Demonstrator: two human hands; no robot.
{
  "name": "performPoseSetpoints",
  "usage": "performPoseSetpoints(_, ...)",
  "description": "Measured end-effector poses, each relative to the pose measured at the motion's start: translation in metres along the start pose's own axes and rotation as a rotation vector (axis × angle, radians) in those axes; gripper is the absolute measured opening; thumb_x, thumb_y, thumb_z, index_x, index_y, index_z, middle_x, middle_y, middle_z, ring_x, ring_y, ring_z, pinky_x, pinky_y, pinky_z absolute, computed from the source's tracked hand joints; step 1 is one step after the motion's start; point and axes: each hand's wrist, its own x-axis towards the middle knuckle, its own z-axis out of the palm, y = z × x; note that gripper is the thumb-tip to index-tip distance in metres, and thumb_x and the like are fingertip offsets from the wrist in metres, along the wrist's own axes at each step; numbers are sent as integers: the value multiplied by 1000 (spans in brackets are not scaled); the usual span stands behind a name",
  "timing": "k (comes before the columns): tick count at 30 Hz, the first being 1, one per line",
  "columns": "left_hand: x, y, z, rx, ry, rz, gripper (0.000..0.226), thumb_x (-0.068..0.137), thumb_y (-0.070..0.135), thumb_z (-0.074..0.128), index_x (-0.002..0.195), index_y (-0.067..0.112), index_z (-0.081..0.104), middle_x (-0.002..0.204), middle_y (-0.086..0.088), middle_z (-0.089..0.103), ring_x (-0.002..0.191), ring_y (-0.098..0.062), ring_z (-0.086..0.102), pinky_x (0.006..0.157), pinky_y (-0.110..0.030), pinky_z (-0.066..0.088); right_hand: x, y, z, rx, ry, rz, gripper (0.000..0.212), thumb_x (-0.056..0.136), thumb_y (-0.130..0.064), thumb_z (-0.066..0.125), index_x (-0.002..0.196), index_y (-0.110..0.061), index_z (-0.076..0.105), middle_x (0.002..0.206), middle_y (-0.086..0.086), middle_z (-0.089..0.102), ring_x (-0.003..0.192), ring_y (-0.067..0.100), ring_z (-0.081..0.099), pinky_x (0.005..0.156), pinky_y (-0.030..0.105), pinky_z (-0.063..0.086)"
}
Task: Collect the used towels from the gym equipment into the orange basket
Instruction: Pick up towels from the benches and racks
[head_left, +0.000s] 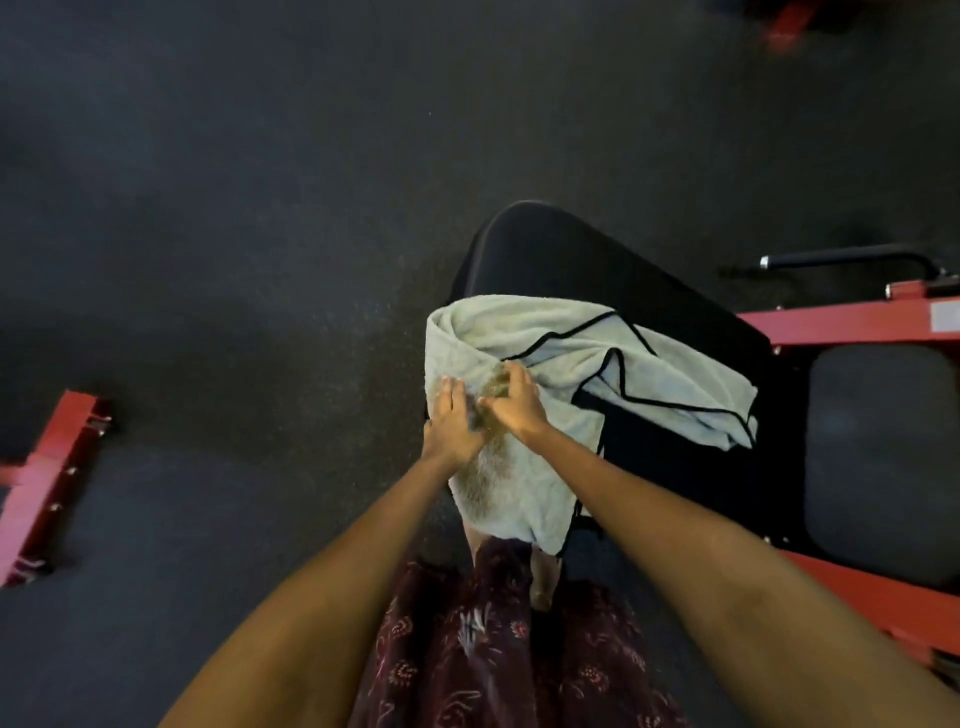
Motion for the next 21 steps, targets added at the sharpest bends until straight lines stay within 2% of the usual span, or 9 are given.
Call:
performPoseSetpoints(2, 11, 0, -1, -151, -59, -15, 90, 90, 26, 60, 151, 8, -4, 160, -10, 4, 145, -26, 20, 116, -41, 27, 12, -4, 5, -28, -51, -6, 82, 83, -22, 65, 150, -15, 18, 155, 7, 25, 142, 26, 26, 116, 41, 27)
performPoseSetpoints(5, 14, -4, 1, -236, -72, -32, 87, 89, 15, 60, 151, 7, 0, 157, -11, 16, 139, -26, 33, 113, -36, 33, 21, -2, 14, 7, -90, 19, 81, 85, -28, 64, 150, -18, 17, 151, 8, 33, 139, 26, 34, 115, 40, 30)
performPoseSetpoints(8, 15, -8, 0, -222, -44, -17, 78, 89, 5, 51, 152, 9, 5, 158, -10, 16, 143, -25, 26, 114, -34, 28, 23, 2, 21, -16, -71, 79, 71, 77, -30, 69, 140, -20, 36, 136, 9, 51, 125, 29, 49, 108, 44, 39)
performPoseSetpoints(10, 13, -11, -3, -236, -64, -27, 76, 90, 1, 46, 152, 10, 4, 158, -9, 15, 145, -25, 22, 114, -33, 24, 23, 6, 24, 27, -90, 128, 56, 75, -30, 69, 127, -20, 51, 122, 10, 61, 114, 31, 57, 100, 47, 46)
performPoseSetpoints(13, 10, -10, -8, -295, -64, -11, 79, 90, 4, 50, 152, 14, 2, 156, -10, 21, 140, -29, 31, 112, -37, 30, 19, 6, 18, 156, -60, 162, 30, 83, -21, 62, 112, -13, 66, 110, 12, 69, 105, 32, 63, 95, 46, 50)
performPoseSetpoints(16, 3, -4, -11, -210, 1, 33, 91, 86, 16, 64, 151, 10, 0, 159, -9, 5, 146, -26, 16, 115, -37, 24, 6, -6, 1, 278, -39, 114, 22, 86, -13, 61, 104, -7, 70, 99, 11, 69, 95, 28, 63, 88, 37, 51)
performPoseSetpoints(18, -4, 3, -14, -127, 36, 79, 107, 79, 29, 73, 151, 9, -3, 159, -7, -9, 148, -24, 3, 118, -41, 20, -10, -20, -14, 376, -106, 47, 16, 86, -5, 57, 98, -5, 68, 92, 9, 62, 89, 23, 56, 75, 29, 46)
performPoseSetpoints(20, -14, 13, -17, -146, 90, 107, 120, 69, 34, 81, 152, 12, -4, 159, -5, -15, 148, -23, 3, 118, -46, 23, -29, -35, -27, 536, -169, 70, 12, 84, -4, 53, 88, -11, 61, 84, 4, 58, 86, 21, 52, 65, 27, 41)
performPoseSetpoints(21, -22, 21, -19, -195, 128, 114, 124, 66, 32, 83, 151, 13, -5, 159, -5, -14, 148, -22, 5, 117, -45, 24, -40, -40, -35, 629, -201, 109, 12, 82, -7, 51, 90, -12, 59, 84, 4, 58, 85, 20, 53, 67, 28, 42)
